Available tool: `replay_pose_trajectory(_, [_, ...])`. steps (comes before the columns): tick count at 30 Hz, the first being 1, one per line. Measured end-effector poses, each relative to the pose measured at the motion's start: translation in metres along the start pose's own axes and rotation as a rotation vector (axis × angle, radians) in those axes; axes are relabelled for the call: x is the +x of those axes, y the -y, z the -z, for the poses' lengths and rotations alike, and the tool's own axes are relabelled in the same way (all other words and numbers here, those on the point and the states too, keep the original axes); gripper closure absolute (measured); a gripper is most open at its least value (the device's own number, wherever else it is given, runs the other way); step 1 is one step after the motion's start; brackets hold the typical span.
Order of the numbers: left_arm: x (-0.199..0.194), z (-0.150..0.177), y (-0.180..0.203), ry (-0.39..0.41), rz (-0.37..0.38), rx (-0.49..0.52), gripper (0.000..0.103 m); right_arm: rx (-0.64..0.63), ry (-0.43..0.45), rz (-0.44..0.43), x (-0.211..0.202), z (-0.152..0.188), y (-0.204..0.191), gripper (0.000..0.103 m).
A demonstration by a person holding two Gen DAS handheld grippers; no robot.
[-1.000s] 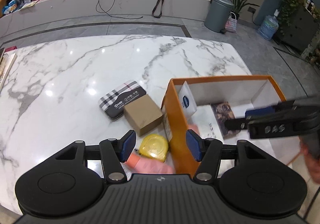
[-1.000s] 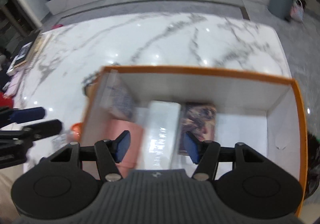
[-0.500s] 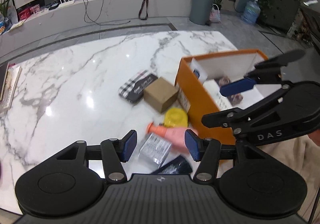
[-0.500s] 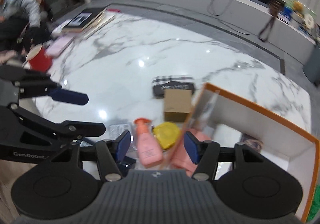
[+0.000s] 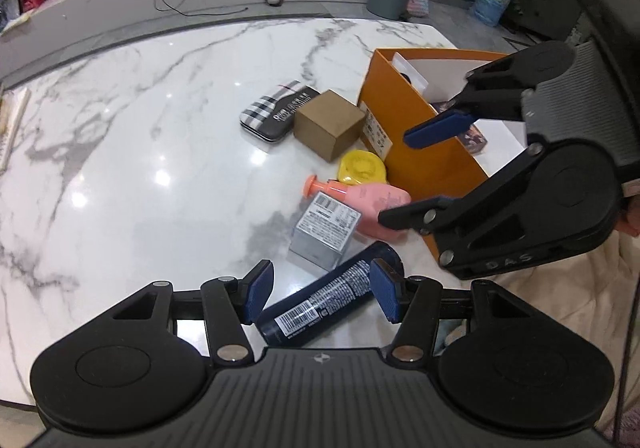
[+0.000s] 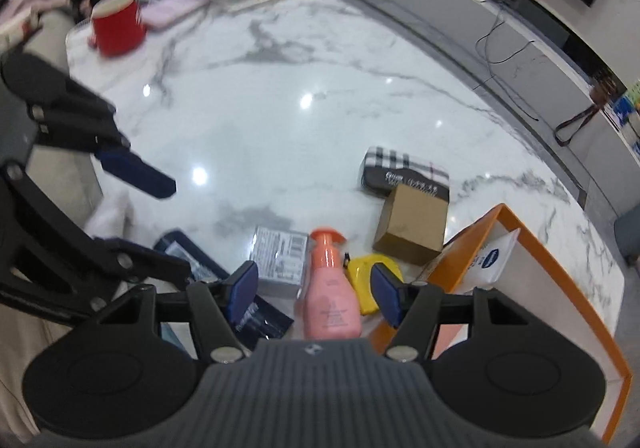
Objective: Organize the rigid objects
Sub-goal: 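Move both grippers back over the table toward the spray can and clear cube box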
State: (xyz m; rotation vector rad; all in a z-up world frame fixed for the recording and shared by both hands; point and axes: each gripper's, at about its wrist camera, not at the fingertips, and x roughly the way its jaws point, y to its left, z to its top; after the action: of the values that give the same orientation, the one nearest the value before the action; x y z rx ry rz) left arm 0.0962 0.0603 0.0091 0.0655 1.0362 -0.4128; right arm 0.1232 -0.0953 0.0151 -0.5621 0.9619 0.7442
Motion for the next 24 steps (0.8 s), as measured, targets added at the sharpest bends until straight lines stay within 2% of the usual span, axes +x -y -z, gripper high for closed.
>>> replay_pose_trajectory(7, [0.019,0.002,0.000,-0.048,0.014,0.026,0.037,-0.043,-0.068,-0.051,0.021,0.000,0.001,0.046])
replay_pose_trajectory(11, [0.032,0.003,0.011,-0.093,-0.012,0.111,0.037,-0.088,-0.085,-0.054,0.030,-0.002,-0.003,0.047])
replay_pose_trajectory(15, [0.053,0.007,0.019,-0.152,-0.050,0.196,0.037,-0.086,-0.107,-0.083,0.040,-0.003,-0.001,0.053])
replay_pose_trajectory(19, [0.071,0.008,0.017,-0.216,-0.039,0.204,0.037,-0.051,-0.101,-0.123,0.043,-0.005,0.000,0.053])
replay_pose_trajectory(22, [0.078,0.008,0.017,-0.228,-0.031,0.200,0.034,-0.030,-0.096,-0.140,0.048,-0.006,-0.001,0.053])
replay_pose_trajectory(24, [0.081,0.009,0.017,-0.234,-0.014,0.199,0.040,-0.006,-0.092,-0.158,0.052,-0.007,-0.001,0.053])
